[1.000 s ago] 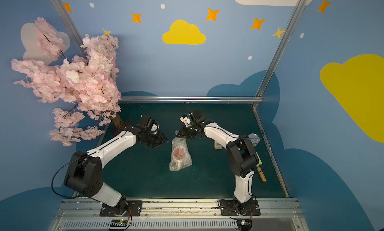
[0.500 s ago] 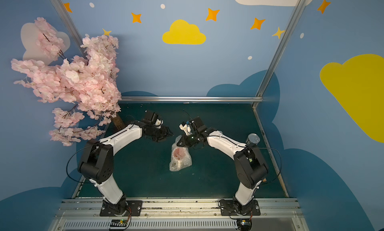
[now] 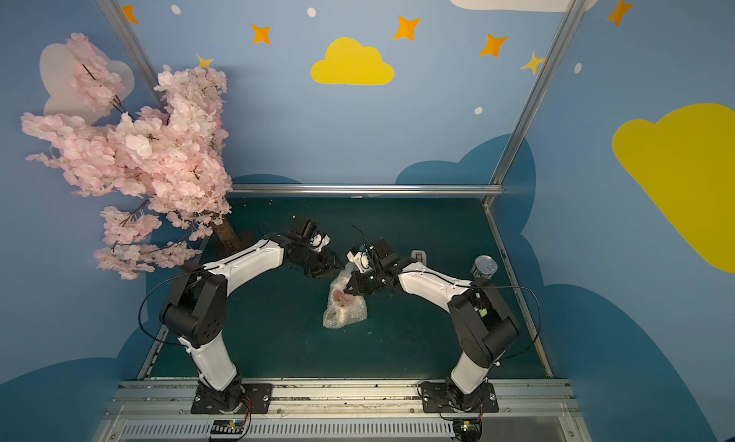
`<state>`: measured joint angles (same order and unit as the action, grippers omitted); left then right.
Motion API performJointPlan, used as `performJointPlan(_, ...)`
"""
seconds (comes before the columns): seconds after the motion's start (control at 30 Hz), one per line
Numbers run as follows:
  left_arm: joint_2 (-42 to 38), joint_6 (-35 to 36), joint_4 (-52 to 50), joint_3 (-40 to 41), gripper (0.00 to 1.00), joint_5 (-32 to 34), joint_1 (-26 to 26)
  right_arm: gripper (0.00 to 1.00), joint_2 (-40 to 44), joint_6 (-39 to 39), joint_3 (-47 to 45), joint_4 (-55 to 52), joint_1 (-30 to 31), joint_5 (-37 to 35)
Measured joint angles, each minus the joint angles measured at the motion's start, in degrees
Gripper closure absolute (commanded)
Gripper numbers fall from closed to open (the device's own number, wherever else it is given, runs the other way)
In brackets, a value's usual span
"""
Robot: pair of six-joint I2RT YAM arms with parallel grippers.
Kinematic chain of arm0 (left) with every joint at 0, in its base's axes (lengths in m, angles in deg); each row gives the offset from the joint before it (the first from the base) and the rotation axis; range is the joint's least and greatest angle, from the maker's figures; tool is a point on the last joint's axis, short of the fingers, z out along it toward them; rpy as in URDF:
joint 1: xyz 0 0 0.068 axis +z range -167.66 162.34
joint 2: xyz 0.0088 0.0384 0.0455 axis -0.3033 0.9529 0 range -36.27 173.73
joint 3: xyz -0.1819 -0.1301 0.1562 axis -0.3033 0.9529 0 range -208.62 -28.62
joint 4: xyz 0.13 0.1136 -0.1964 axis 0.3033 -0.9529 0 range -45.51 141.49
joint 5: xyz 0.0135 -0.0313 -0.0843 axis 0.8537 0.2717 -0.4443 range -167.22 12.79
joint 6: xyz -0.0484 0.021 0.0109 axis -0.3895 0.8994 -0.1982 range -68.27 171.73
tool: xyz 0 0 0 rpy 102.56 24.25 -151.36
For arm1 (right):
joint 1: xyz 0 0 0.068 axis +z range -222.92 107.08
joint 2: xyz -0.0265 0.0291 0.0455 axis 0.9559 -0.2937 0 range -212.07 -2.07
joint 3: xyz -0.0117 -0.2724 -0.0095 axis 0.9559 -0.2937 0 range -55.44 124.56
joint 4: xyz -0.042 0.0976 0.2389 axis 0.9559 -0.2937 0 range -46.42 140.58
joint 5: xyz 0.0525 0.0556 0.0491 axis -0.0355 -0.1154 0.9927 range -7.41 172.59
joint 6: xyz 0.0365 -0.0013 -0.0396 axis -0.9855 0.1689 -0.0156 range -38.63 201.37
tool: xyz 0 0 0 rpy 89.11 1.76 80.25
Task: Wrap mugs in bubble wrap
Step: Wrap the mug in bubble wrap.
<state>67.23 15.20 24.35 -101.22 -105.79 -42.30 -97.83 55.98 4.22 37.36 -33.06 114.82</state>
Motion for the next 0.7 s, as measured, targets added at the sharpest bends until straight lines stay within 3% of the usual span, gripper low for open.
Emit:
performJointPlan(0.33, -5.2, 4.2, -3.1, 2.1, 0.58, 0.5, -3.2, 1.00, -0.9, 1.9, 0.0, 0.2, 0.5, -0.3)
performJointPlan(0.57, -5.1, 7.0, -4.8, 2.4, 0.65, 5.0, -6.7, 1.00, -0.9, 2.2, 0.0, -1.1, 0.6, -0.8)
performJointPlan(0.63, -5.1, 7.3, -5.0, 2.6, 0.67, 6.2, -7.3, 0.92, -0.8, 2.3, 0.0, -1.5, 0.7, -0.9)
performJointPlan(0.7, -5.1, 7.7, -5.0, 2.7, 0.69, 7.2, -7.8, 0.78, -0.5, 2.2, 0.0, -2.1, 0.7, -1.1)
